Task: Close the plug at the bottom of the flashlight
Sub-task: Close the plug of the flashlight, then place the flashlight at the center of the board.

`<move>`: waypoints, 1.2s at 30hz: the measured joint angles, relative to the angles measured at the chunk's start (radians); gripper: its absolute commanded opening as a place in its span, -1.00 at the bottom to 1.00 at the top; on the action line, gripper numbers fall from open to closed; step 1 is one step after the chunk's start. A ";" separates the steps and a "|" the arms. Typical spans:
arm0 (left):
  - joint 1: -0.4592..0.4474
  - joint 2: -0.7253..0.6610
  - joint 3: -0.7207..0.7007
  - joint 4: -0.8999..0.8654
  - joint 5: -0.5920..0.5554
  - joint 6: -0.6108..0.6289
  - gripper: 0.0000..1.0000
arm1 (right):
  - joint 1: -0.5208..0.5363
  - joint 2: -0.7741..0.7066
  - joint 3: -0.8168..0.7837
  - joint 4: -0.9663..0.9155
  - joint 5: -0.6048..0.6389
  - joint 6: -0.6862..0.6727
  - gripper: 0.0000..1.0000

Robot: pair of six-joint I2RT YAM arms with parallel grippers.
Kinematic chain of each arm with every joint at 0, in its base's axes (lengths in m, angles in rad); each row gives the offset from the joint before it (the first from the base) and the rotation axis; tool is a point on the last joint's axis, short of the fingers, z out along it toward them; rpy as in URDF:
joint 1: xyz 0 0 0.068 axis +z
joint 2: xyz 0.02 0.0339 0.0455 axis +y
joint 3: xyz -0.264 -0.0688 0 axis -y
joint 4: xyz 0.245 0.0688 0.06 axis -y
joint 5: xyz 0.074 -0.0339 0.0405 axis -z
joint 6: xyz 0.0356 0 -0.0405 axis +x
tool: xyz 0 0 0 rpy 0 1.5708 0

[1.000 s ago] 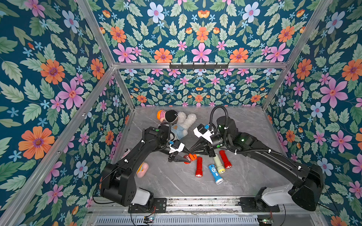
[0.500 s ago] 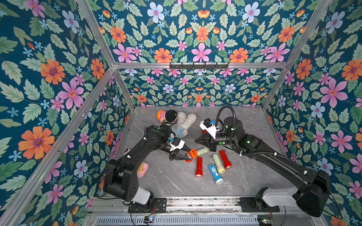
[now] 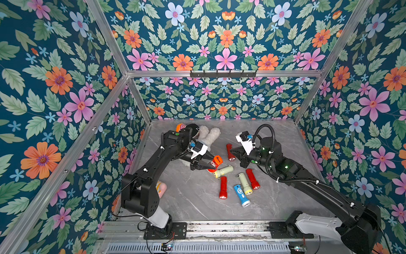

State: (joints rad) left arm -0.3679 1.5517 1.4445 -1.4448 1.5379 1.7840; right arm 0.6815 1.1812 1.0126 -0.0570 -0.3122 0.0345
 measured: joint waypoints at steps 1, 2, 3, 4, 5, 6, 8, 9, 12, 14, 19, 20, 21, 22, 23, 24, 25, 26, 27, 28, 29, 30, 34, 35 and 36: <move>0.002 -0.015 0.023 -0.003 0.000 -0.002 -1.00 | 0.000 0.007 0.015 -0.008 0.002 0.002 -0.91; 0.004 -0.026 0.043 -0.003 0.000 -0.006 -1.00 | 0.000 0.012 0.029 -0.015 0.002 0.010 -0.91; 0.007 -0.038 0.068 -0.002 0.000 -0.021 -1.00 | 0.000 0.016 0.044 -0.021 0.002 0.011 -0.91; 0.008 -0.046 0.093 0.005 0.000 -0.039 -1.00 | 0.000 0.019 0.056 -0.024 0.002 0.011 -0.91; 0.009 -0.052 0.114 0.029 0.001 -0.065 -1.00 | 0.000 0.021 0.065 -0.026 0.006 0.014 -0.91; 0.011 -0.056 0.134 0.082 0.001 -0.119 -1.00 | 0.000 0.021 0.072 -0.029 0.017 0.014 -0.92; 0.015 -0.054 0.162 0.247 0.001 -0.286 -1.00 | 0.000 0.021 0.079 -0.039 0.034 0.021 -0.92; 0.018 -0.041 0.181 0.358 0.001 -0.389 -1.00 | 0.000 0.021 0.080 -0.045 0.043 0.024 -0.93; 0.021 0.046 0.256 0.688 -0.020 -0.698 -1.00 | 0.000 0.019 0.081 -0.061 0.084 0.037 -0.93; 0.019 0.110 0.235 1.055 -0.123 -1.023 -1.00 | 0.000 0.019 0.080 -0.063 0.108 0.037 -0.94; 0.100 0.393 0.415 1.636 -0.500 -1.695 -1.00 | -0.001 0.048 0.079 -0.065 0.165 0.040 -0.95; 0.117 0.431 0.460 1.687 -0.555 -1.788 -1.00 | -0.002 0.058 0.079 -0.066 0.171 0.040 -0.96; 0.131 0.452 0.479 1.736 -0.620 -1.880 -1.00 | -0.002 0.069 0.079 -0.066 0.185 0.040 -0.96; 0.136 0.455 0.473 1.769 -0.669 -1.941 -1.00 | -0.003 0.080 0.079 -0.066 0.201 0.040 -0.97; 0.136 0.452 0.446 1.802 -0.726 -2.001 -1.00 | -0.005 0.089 0.080 -0.068 0.221 0.040 -0.99; 0.132 0.444 0.407 1.827 -0.771 -2.047 -1.00 | -0.009 0.097 0.084 -0.075 0.241 0.042 -1.00; 0.128 0.432 0.360 1.839 -0.821 -2.078 -1.00 | -0.019 0.104 0.090 -0.086 0.255 0.047 -1.00; 0.123 0.420 0.315 1.830 -0.873 -2.106 -1.00 | -0.042 0.110 0.100 -0.105 0.267 0.064 -1.00; 0.119 0.409 0.273 1.815 -0.924 -2.126 -1.00 | -0.072 0.113 0.107 -0.119 0.274 0.084 -1.00; 0.118 0.397 0.238 1.797 -0.963 -2.139 -1.00 | -0.103 0.115 0.112 -0.131 0.280 0.105 -1.00; 0.116 0.377 0.190 1.777 -1.013 -2.152 -1.00 | -0.142 0.116 0.112 -0.143 0.288 0.132 -1.00; 0.110 0.352 0.140 1.763 -1.064 -2.162 -1.00 | -0.173 0.114 0.106 -0.157 0.295 0.161 -1.00; 0.044 0.254 0.005 1.686 -1.202 -2.174 -1.00 | -0.214 0.095 0.057 -0.221 0.315 0.213 -1.00; 0.018 0.228 -0.018 1.666 -1.230 -2.172 -1.00 | -0.215 0.087 0.045 -0.232 0.327 0.224 -1.00; -0.011 0.207 -0.031 1.645 -1.259 -2.168 -1.00 | -0.217 0.079 0.031 -0.241 0.341 0.227 -1.00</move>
State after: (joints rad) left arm -0.3794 1.7588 1.4136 0.2005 0.2790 -0.3843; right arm 0.4644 1.2598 1.0435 -0.2977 0.0292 0.2611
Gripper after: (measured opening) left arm 0.371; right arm 0.055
